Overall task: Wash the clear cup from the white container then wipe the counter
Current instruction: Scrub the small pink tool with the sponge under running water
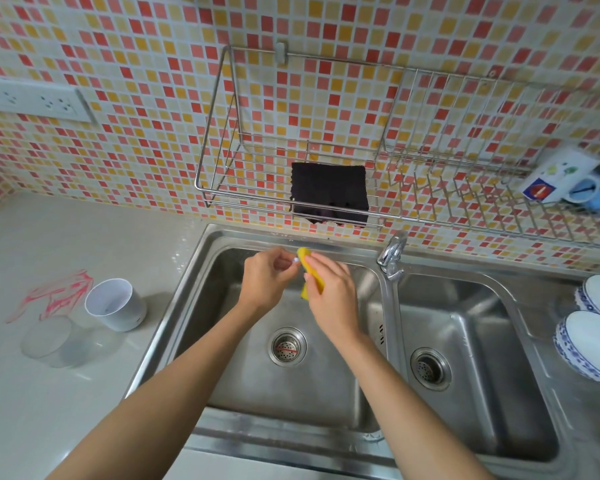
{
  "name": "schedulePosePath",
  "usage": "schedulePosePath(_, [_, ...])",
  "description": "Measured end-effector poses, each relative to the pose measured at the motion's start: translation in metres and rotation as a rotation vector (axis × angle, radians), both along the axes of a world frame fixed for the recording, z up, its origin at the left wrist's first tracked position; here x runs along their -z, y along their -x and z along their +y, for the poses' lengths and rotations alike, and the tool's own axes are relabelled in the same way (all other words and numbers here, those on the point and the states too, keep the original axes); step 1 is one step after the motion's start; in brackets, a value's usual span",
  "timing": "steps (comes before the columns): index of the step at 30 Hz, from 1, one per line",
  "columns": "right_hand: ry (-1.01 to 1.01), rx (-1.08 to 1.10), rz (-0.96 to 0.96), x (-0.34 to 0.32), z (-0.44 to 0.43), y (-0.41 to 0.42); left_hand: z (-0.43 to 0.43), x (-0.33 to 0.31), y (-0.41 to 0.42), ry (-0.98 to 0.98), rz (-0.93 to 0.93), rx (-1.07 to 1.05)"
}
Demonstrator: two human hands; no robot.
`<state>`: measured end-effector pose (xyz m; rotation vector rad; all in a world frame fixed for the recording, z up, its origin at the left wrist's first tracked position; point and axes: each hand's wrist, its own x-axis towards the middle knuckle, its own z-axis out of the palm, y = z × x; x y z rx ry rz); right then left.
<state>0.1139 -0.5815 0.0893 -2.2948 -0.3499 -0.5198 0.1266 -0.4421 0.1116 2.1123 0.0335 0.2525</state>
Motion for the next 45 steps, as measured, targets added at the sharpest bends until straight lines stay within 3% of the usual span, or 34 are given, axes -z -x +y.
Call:
schedulePosePath(12, [0.001,0.099,0.032,0.008,-0.007,-0.002,-0.002,0.003,0.0,0.181,0.126,-0.04])
schedulePosePath(17, [0.143,0.076,-0.058,0.007,-0.014,-0.01,-0.003,-0.001,0.006,0.266,0.187,0.02])
schedulePosePath(20, [0.233,0.028,-0.133,0.006,-0.021,-0.016,0.003,0.001,0.008,0.089,0.174,0.064])
schedulePosePath(24, [0.327,-0.037,-0.175,0.005,-0.027,-0.021,0.008,0.002,0.008,-0.178,-0.006,0.175])
schedulePosePath(28, [0.295,-0.066,-0.162,0.004,-0.031,-0.026,0.006,0.002,0.003,-0.313,-0.092,0.177])
schedulePosePath(32, [0.111,0.002,-0.065,0.004,-0.023,-0.021,-0.001,0.003,-0.001,0.027,0.081,0.011])
schedulePosePath(36, [0.112,-0.061,-0.091,0.005,-0.018,-0.014,-0.011,0.004,-0.003,0.384,0.257,-0.069])
schedulePosePath(39, [0.025,0.109,-0.027,0.009,-0.027,-0.017,-0.019,0.001,-0.003,0.603,0.365,-0.131])
schedulePosePath(45, [0.096,-0.021,-0.076,0.014,-0.014,-0.004,-0.022,0.002,-0.008,0.685,0.472,-0.177])
